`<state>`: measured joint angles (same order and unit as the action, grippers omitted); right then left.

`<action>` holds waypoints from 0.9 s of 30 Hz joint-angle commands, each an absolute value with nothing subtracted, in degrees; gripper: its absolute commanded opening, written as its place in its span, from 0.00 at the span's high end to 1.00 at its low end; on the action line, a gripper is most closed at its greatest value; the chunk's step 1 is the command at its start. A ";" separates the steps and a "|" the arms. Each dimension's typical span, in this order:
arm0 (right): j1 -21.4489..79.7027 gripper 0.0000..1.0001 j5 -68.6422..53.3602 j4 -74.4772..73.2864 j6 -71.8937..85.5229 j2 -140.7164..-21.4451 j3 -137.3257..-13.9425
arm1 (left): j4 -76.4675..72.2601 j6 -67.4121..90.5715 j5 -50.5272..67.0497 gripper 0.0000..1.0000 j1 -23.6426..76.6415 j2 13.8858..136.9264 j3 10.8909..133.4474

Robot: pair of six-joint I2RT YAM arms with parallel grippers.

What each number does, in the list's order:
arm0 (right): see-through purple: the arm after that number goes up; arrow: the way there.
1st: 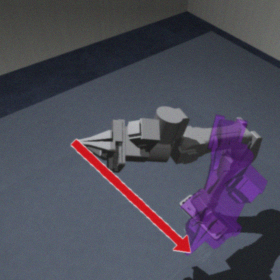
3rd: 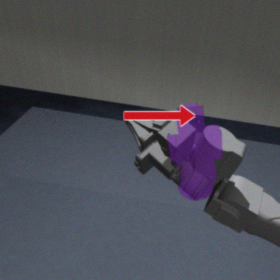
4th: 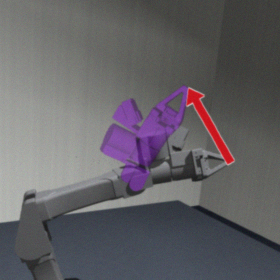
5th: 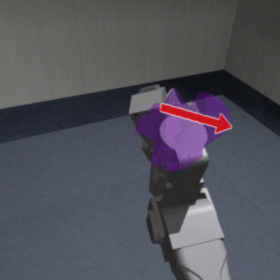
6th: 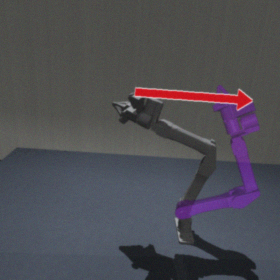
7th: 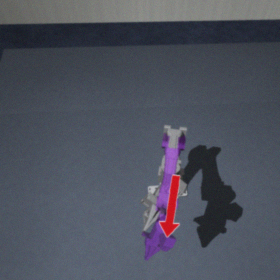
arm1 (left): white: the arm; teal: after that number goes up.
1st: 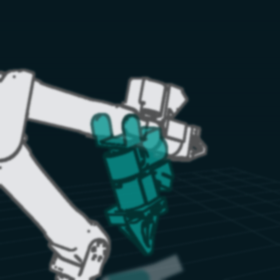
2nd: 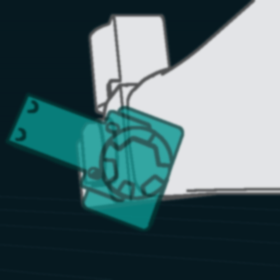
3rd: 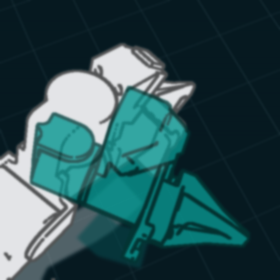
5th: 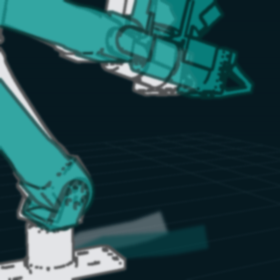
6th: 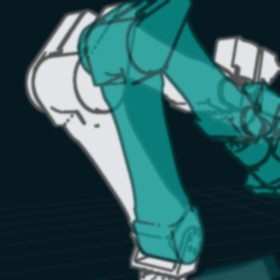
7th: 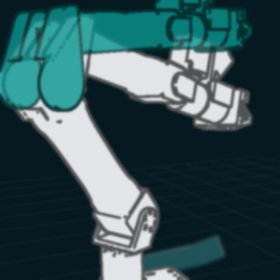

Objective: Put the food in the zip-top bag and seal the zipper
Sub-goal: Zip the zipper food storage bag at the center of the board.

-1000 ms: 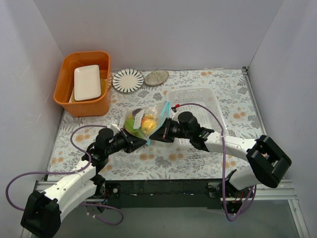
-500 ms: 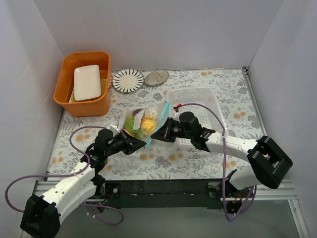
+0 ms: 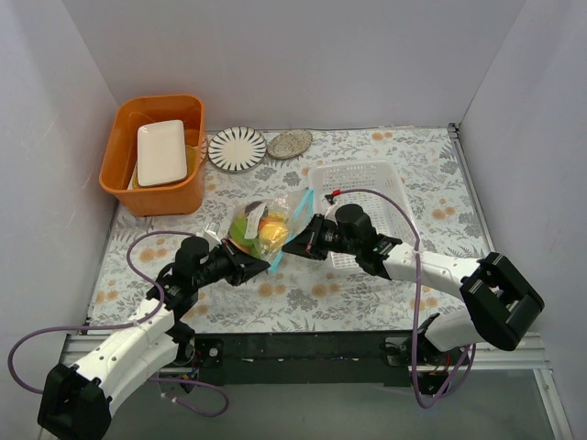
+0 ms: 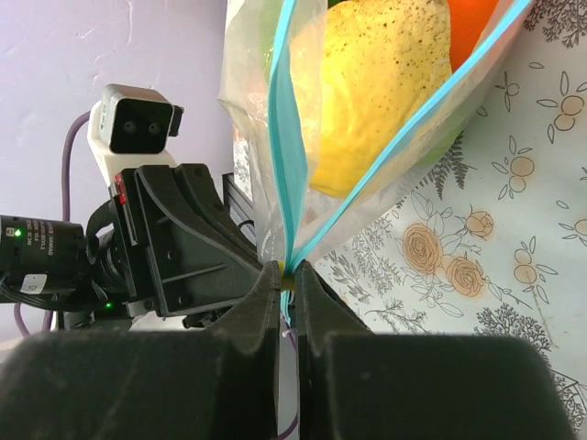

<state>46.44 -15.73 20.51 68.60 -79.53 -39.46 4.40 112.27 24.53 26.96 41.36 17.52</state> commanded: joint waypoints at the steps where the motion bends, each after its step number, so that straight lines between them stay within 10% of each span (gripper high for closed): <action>1: 44.12 0.96 -11.51 23.38 67.59 -77.52 -39.90 | 10.37 110.04 24.26 1.00 26.98 41.04 19.16; 27: 38.94 0.96 -13.36 22.85 65.57 -77.43 -40.08 | 13.88 106.96 24.08 1.00 26.46 41.84 22.50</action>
